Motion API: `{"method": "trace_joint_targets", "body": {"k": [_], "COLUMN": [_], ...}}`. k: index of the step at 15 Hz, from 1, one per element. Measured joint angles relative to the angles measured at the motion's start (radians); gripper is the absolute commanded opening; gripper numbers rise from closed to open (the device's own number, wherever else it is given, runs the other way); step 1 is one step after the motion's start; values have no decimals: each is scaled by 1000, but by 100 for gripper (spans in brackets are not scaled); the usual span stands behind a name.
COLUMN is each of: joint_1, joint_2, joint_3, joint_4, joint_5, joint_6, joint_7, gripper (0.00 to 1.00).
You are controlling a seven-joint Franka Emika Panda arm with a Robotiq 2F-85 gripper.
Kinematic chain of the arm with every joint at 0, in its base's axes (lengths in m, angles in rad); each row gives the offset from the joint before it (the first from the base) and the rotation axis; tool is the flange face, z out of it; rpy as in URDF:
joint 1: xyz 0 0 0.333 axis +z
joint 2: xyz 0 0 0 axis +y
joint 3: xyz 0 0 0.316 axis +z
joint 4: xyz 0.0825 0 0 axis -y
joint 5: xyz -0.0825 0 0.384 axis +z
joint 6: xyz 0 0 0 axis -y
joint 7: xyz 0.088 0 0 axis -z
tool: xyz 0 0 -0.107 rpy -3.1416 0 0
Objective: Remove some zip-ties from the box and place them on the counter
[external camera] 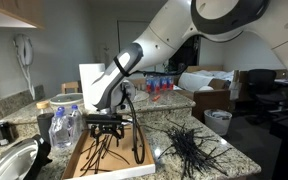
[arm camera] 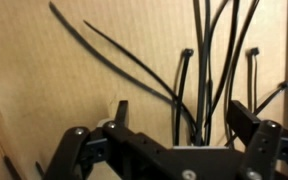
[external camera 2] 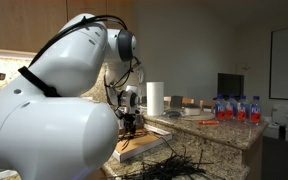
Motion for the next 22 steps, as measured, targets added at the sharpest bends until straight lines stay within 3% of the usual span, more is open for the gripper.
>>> {"method": "trace_joint_targets", "body": {"k": [5, 10, 22], "joint_1": [-33, -37, -36], "joint_2": [-48, -51, -42], "joint_3": [70, 80, 78], "joint_4": [-98, -116, -100], "joint_5": [4, 4, 3], "joint_6": [111, 192, 196], "joint_7": [-61, -148, -170], "gripper": [100, 100, 100]}}
